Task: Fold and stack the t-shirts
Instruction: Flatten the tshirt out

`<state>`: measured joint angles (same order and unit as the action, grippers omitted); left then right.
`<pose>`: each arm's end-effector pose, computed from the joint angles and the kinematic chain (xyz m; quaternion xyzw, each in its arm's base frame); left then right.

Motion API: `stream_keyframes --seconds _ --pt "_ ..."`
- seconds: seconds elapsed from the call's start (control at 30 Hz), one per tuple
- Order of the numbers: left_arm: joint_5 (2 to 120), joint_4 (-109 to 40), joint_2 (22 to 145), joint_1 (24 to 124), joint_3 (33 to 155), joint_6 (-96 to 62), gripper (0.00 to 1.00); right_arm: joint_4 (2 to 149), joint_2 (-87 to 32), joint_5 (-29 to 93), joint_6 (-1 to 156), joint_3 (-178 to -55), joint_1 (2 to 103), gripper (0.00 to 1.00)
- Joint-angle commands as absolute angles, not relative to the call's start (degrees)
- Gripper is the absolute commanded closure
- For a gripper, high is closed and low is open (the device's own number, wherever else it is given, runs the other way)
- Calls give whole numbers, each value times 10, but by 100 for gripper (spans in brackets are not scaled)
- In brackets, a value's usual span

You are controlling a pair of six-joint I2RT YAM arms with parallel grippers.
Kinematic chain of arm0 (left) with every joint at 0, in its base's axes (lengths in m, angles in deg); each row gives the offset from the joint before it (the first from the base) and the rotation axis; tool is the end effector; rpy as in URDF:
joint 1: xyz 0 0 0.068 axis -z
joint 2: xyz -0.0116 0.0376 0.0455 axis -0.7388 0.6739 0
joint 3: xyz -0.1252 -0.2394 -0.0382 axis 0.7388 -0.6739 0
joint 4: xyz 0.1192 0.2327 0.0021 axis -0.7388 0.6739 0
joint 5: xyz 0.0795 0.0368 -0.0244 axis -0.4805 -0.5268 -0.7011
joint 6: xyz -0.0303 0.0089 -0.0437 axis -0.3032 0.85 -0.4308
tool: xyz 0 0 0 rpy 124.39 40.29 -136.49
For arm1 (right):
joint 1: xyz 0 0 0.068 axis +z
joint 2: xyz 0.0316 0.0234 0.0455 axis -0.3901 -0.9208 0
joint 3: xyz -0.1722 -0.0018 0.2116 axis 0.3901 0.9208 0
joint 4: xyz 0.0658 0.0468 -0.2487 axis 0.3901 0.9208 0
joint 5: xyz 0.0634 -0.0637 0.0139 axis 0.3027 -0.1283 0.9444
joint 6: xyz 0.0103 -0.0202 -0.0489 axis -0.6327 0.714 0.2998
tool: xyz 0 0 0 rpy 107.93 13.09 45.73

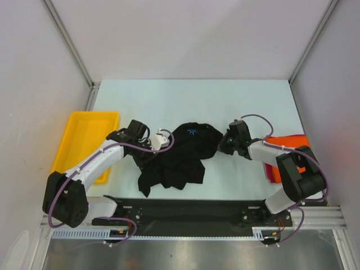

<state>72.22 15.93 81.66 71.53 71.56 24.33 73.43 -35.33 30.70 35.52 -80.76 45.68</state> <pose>0.2028 -0.1028 0.2222 0.4616 0.8569 -0.1582 0.1663 0.2704 0.1175 0.1528 0.1904 0.9101 0.2556 0.2649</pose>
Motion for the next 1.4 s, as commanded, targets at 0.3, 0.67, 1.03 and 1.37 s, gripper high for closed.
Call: stream_keyframes --seconds 0.3,0.67,1.03,1.37 --pt "550 149 794 568 1027 270 100 833 -258 367 427 -1123 345 100" --pt "430 137 971 533 1524 295 100 878 -303 427 423 -1503 206 100" --pt "548 98 813 547 1229 361 100 943 -111 461 464 -1295 180 100" --pt "676 158 684 655 713 381 86 1111 87 350 496 -871 197 100"
